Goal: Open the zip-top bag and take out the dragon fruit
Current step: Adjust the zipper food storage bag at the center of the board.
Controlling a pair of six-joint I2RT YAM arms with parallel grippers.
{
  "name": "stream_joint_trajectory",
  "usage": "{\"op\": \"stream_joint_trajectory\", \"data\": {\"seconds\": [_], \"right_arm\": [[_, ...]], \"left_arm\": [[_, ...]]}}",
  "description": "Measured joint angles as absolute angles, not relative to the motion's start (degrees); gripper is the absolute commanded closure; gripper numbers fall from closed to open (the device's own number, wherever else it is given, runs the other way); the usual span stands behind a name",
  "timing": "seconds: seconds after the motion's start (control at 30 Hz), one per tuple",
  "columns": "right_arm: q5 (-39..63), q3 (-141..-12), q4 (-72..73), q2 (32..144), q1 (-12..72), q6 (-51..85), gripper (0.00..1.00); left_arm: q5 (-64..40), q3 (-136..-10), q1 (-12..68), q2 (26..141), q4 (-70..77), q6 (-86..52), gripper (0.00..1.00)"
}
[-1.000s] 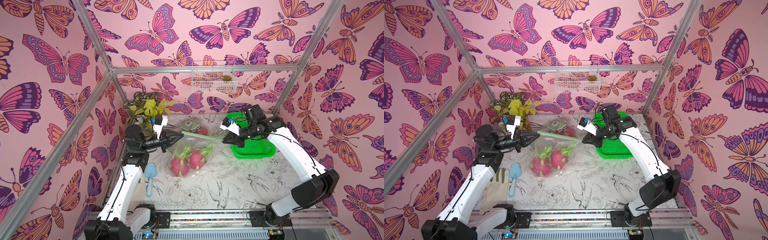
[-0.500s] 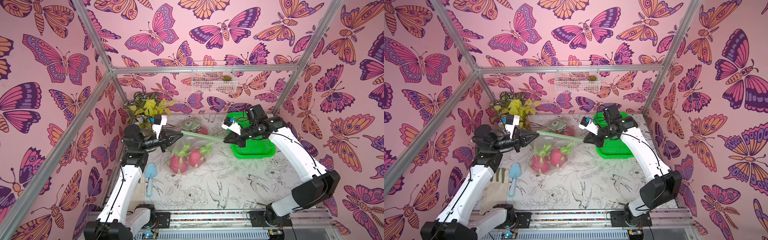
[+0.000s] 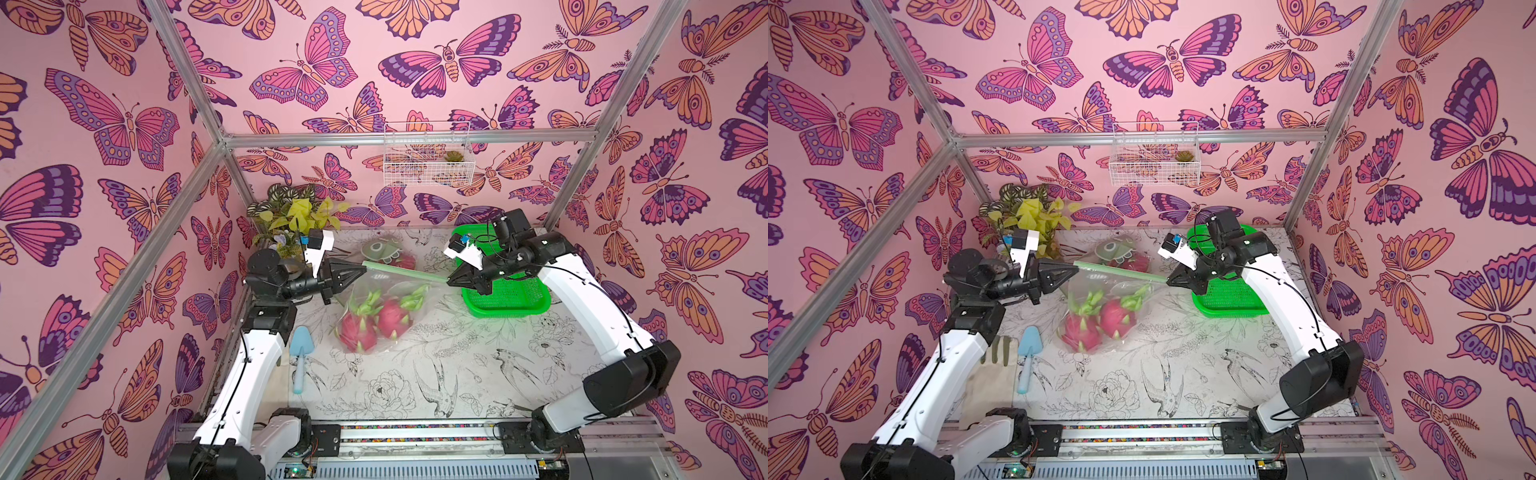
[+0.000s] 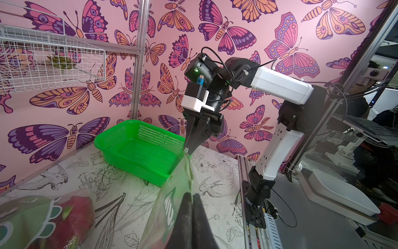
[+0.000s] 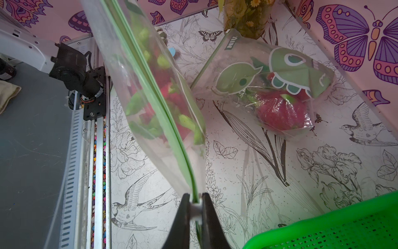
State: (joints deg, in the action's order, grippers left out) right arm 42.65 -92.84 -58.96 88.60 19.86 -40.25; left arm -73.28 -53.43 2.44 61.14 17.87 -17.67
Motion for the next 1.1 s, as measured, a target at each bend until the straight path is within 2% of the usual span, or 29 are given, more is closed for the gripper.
{"op": "stream_joint_trajectory", "data": {"seconds": [0.1, 0.2, 0.3, 0.47, 0.6, 0.67, 0.83, 1.1], "right_arm": [[44.8, -93.1, -59.5, 88.6, 19.7, -39.7, 0.66], [46.3, -94.4, -59.7, 88.6, 20.2, -39.3, 0.57], [47.1, -96.9, -59.8, 88.6, 21.6, -39.2, 0.54], [47.9, -101.3, -59.9, 90.2, 23.1, -38.9, 0.55], [48.1, -105.4, -61.3, 94.1, 24.3, -39.1, 0.58], [48.0, -106.7, -62.3, 95.9, 25.0, -39.4, 0.64], [48.1, -108.1, -64.5, 98.5, 26.1, -40.2, 0.69], [49.9, -108.2, -67.6, 98.6, 26.8, -42.5, 0.95]], "left_arm": [[-73.3, -53.4, 3.4, 61.2, 18.0, -17.6, 1.00], [-73.3, -53.4, 4.6, 61.5, 18.0, -17.6, 1.00], [-73.3, -53.4, 5.4, 62.0, 18.0, -17.5, 1.00], [-73.4, -53.4, 6.4, 62.5, 18.0, -17.4, 1.00], [-73.6, -53.4, 7.3, 62.9, 18.0, -17.1, 1.00], [-73.7, -53.4, 7.6, 63.0, 18.0, -17.0, 1.00], [-73.7, -53.4, 7.6, 63.1, 18.0, -17.0, 1.00], [-73.6, -53.3, 7.9, 63.1, 18.0, -17.0, 1.00]]}}
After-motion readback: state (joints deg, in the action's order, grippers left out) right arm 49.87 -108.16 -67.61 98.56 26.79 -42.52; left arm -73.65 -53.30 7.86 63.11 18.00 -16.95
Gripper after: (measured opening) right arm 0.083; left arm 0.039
